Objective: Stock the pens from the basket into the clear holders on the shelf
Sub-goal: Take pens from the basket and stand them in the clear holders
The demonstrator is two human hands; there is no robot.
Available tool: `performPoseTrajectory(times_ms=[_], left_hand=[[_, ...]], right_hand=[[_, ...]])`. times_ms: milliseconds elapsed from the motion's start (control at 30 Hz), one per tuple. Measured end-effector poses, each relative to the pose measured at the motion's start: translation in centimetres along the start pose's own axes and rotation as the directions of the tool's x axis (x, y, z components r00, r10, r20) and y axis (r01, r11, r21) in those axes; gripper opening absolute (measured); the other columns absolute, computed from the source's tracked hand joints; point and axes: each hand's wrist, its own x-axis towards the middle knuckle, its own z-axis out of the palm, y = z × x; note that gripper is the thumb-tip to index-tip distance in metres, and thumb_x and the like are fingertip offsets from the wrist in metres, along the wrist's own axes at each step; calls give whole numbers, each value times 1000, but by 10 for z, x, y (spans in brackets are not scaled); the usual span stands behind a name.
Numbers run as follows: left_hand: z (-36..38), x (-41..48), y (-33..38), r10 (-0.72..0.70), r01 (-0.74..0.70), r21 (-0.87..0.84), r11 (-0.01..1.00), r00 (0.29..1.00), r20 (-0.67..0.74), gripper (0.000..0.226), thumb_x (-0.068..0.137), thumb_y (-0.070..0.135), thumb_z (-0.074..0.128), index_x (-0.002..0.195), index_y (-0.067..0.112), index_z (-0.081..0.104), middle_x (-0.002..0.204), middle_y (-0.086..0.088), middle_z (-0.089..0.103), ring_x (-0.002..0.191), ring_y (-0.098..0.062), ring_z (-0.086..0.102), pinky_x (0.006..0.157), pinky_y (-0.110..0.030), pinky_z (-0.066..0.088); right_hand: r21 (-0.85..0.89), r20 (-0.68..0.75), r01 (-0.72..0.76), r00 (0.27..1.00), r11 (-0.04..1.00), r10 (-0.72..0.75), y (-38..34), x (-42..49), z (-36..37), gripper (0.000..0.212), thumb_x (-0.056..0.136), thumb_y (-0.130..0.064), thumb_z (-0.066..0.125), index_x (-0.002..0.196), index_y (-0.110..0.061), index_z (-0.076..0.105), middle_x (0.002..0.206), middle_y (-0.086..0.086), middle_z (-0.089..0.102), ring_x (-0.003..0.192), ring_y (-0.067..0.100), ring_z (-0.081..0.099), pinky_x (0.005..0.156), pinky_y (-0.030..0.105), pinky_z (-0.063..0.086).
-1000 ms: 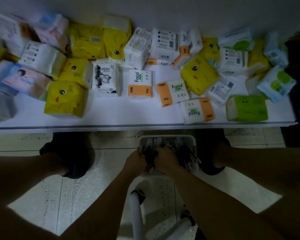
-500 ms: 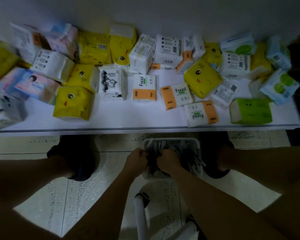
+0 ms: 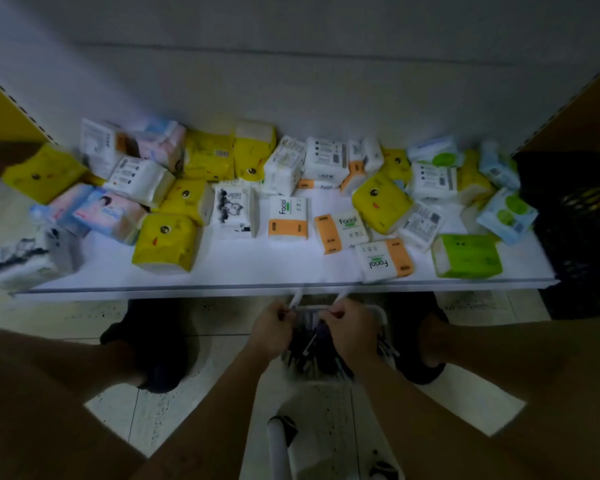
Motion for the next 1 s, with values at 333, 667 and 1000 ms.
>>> performPoseTrajectory(times_ms=[333,667,1000], left_hand=[[-18,-46,67,223,-242,-215,946,969,-110,24,99,21,50,99,5,67,76,-3,64,55,-1,58,51,-12,45],[-81,-91,166,448,-538,-309,784,835,-319,12,91,12,63,101,6,67,84,-8,71,82,-20,68,71,-24,55],[-153,-184,258,746,-847,-116,518,514,-423,28,88,4,65,111,19,63,87,-14,65,81,-26,69,77,-42,59]], right_hand=[[141,-56,214,977,967,-208,-59,-26,-42,46,85,-12,69,122,-25,43,75,-15,50,71,11,55,59,20,42],[231,-214,608,794,760,-570,-156,-34,-131,45,93,-15,62,134,-30,50,98,-5,61,76,1,61,63,16,47],[137,-323,803,590,580,-740,-264,-75,-225,51,89,-21,69,133,-37,49,87,-17,57,75,-5,58,64,6,43]])
